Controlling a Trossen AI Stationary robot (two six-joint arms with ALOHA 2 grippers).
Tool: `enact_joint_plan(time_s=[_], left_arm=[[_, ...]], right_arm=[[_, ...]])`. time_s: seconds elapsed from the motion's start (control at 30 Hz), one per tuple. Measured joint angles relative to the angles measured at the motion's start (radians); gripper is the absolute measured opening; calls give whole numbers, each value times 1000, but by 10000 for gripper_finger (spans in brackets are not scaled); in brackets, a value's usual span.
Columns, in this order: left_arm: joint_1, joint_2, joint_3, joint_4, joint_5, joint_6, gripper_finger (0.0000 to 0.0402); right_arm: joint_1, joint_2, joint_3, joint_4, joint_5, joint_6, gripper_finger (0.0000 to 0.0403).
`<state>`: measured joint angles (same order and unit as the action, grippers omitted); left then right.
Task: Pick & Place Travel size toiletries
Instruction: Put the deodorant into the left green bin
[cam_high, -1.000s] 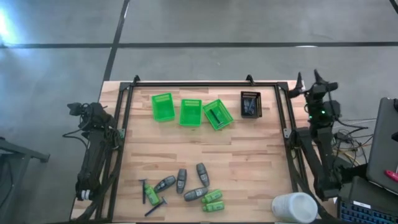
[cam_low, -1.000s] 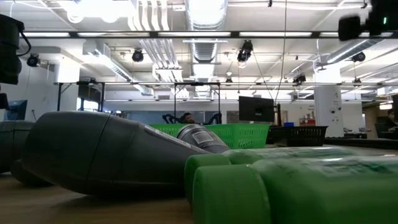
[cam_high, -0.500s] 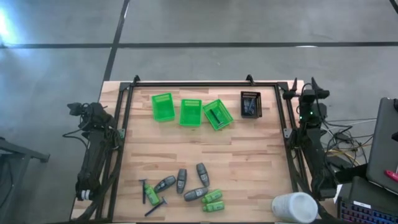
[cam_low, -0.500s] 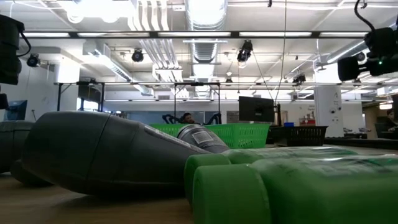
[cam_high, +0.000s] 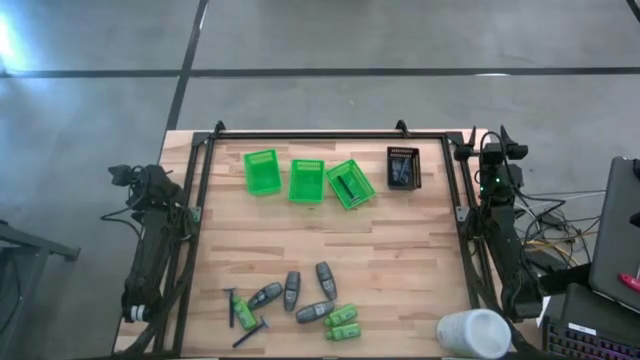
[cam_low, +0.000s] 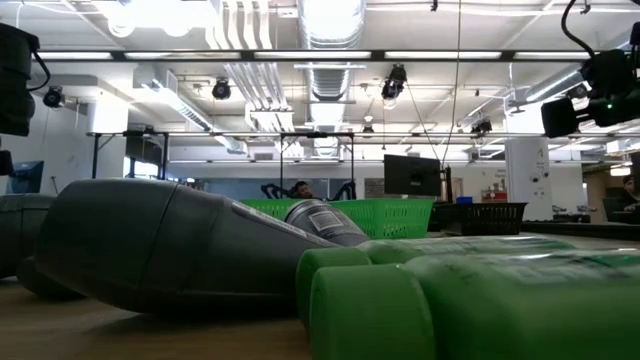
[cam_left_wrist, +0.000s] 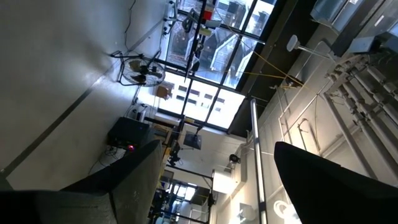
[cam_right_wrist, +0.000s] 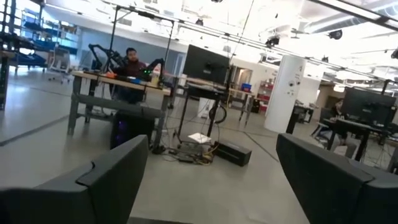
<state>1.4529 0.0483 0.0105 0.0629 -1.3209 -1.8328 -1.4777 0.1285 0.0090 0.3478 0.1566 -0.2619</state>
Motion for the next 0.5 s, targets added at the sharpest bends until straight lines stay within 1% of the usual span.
enact_joint_plan(time_s=[0.5], left_arm=[[0,0,0,0,0,0,316]], right_arm=[[2,17,0,0,0,0,305]])
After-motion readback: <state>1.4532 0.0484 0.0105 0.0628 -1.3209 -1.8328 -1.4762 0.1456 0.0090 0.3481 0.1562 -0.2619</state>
